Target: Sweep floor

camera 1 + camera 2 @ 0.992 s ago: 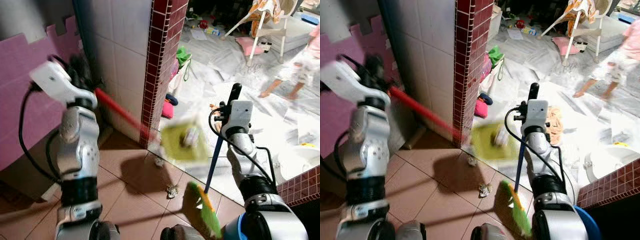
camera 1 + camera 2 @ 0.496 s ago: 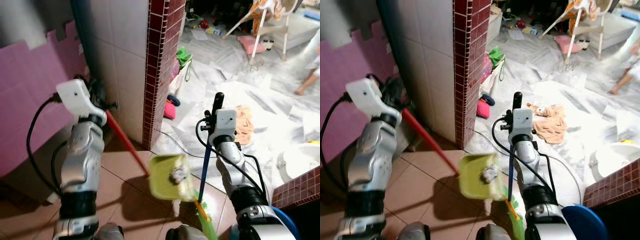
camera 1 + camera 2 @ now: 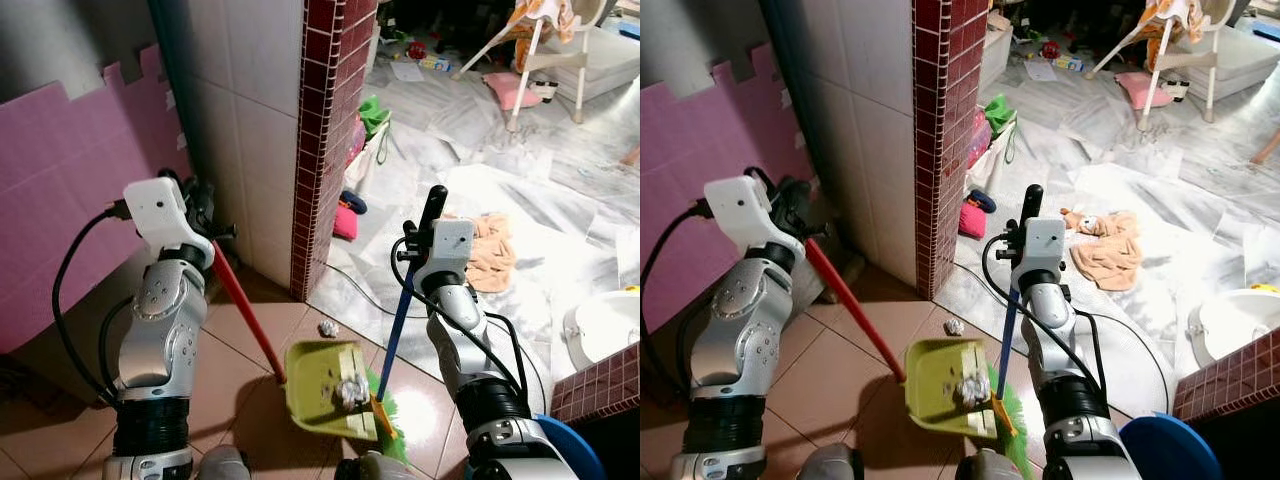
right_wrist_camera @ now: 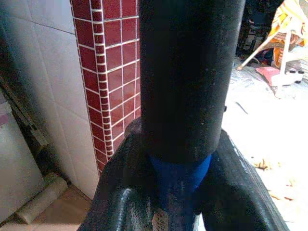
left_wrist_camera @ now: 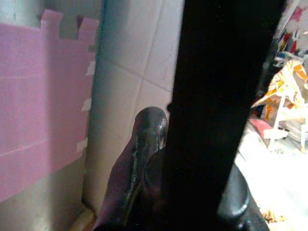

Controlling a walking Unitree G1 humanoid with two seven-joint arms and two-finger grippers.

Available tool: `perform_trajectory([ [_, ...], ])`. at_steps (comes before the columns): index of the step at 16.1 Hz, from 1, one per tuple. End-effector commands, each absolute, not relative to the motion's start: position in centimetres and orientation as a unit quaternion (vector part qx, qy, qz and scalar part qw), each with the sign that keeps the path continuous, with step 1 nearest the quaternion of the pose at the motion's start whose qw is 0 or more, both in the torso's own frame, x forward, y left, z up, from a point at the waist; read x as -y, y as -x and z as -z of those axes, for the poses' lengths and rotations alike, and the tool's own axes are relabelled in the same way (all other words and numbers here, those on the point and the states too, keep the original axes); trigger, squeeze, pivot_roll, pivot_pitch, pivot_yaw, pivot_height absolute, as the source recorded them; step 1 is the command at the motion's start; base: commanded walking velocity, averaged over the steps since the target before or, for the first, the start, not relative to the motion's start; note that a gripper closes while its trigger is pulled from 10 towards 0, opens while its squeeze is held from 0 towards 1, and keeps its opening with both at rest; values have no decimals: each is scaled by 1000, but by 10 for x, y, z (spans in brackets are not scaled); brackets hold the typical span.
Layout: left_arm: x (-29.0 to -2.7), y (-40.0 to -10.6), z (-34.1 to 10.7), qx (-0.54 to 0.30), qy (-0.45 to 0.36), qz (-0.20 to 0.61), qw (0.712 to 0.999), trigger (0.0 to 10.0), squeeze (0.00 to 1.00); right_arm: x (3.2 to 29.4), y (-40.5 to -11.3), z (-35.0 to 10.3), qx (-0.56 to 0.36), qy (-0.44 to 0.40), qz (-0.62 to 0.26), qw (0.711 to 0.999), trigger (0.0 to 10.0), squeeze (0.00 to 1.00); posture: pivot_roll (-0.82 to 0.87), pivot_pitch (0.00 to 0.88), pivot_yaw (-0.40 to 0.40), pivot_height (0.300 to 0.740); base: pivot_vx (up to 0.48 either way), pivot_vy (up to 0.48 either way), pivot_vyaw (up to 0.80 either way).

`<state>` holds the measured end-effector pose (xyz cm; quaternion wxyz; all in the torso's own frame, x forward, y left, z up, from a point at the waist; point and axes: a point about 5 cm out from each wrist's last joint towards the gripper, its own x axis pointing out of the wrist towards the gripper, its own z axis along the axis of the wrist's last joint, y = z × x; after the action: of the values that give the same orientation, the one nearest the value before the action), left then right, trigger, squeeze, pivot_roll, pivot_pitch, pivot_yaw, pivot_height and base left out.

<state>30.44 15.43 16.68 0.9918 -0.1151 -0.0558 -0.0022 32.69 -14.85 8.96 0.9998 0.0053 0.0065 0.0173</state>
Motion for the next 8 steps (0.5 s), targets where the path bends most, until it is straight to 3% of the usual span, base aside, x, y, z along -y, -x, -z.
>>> perform_trajectory([
  [1,-145,-303,-181,82,136,29,987,10000,0,147,-330,-96,1,-29,-18,999,10000,0,19,0,-24,740,0,360,0],
  [8,-144,-301,-181,77,136,34,987,10000,0,146,-331,-97,-2,-27,-22,999,10000,0,30,0,-27,740,0,455,0],
])
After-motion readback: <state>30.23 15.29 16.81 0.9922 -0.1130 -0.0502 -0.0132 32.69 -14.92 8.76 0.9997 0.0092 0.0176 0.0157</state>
